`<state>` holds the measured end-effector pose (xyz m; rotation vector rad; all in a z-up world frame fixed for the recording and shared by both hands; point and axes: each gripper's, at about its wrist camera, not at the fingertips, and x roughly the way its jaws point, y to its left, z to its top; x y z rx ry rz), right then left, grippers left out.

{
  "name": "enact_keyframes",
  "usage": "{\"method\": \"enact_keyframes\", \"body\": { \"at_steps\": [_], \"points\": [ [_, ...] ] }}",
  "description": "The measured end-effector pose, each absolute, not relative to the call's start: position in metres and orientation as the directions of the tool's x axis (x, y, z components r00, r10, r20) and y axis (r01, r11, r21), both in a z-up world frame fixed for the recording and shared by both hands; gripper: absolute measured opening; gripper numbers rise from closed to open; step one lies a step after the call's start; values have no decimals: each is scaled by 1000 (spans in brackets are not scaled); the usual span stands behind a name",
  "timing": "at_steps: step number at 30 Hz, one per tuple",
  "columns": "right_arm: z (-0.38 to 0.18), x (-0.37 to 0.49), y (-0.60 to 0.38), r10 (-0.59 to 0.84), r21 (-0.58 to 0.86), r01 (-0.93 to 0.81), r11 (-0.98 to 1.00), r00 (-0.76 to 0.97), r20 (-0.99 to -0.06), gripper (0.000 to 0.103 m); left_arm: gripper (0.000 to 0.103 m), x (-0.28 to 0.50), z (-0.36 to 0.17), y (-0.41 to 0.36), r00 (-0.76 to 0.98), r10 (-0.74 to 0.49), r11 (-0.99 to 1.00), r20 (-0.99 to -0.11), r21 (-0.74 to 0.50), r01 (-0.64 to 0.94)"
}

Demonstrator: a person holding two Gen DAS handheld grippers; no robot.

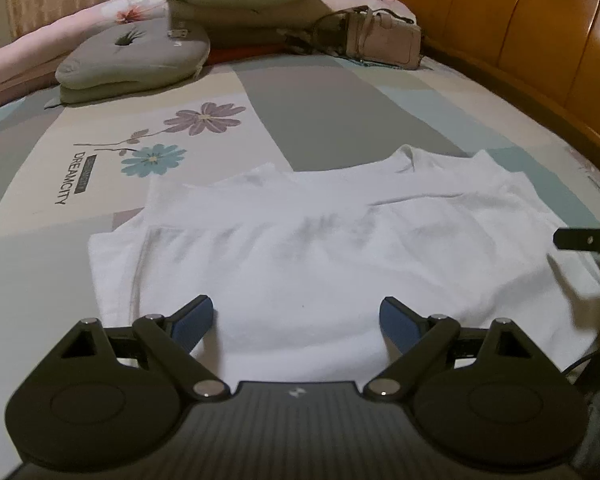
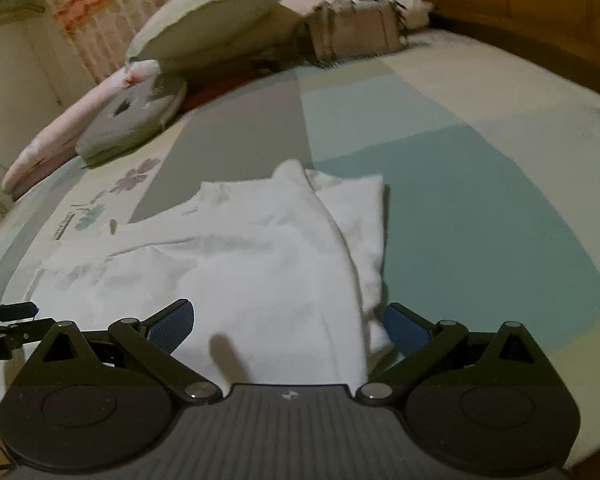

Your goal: Fold clothes

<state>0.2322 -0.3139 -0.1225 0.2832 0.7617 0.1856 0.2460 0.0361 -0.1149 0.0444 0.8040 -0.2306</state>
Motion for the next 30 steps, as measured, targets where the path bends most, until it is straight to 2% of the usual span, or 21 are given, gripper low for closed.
{"method": "enact_keyframes", "body": {
  "at_steps": [4,8,12,16,18,20,24,27,30],
  "points": [
    [-121,235,-313,294,326,-95,940,709,-641,103,90,247,-118,32,662,-187,972,-725,-39,232],
    [-125,226,-313,321,346,-100,933,668,-671,103,90,247,-121,29,658,-187,970,-730,-31,241],
    [-118,218,-308,299,292,-124,948,655,-694,103,90,248,-120,30,661,-185,970,-727,-27,242],
    [-99,218,-310,270,277,-113,954,724,-635,103,91,248,-120,32,665,-167,973,-728,-14,230],
    [-95,221,-306,316,305,-154,940,732,-604,103,91,248,-120,33,665,-167,974,-728,-17,225],
    [-105,227,-302,346,332,-164,929,701,-623,103,91,248,-120,34,666,-167,975,-727,-20,223],
    [-127,228,-311,190,241,-20,970,679,-709,103,91,245,-116,38,677,-140,980,-722,-3,200],
    [-114,224,-320,240,302,-43,952,716,-655,103,91,245,-109,43,689,-147,981,-709,-12,196],
    [-97,229,-313,293,319,-116,941,749,-594,103,91,248,-107,48,686,-207,976,-697,-95,198]
  ]
}}
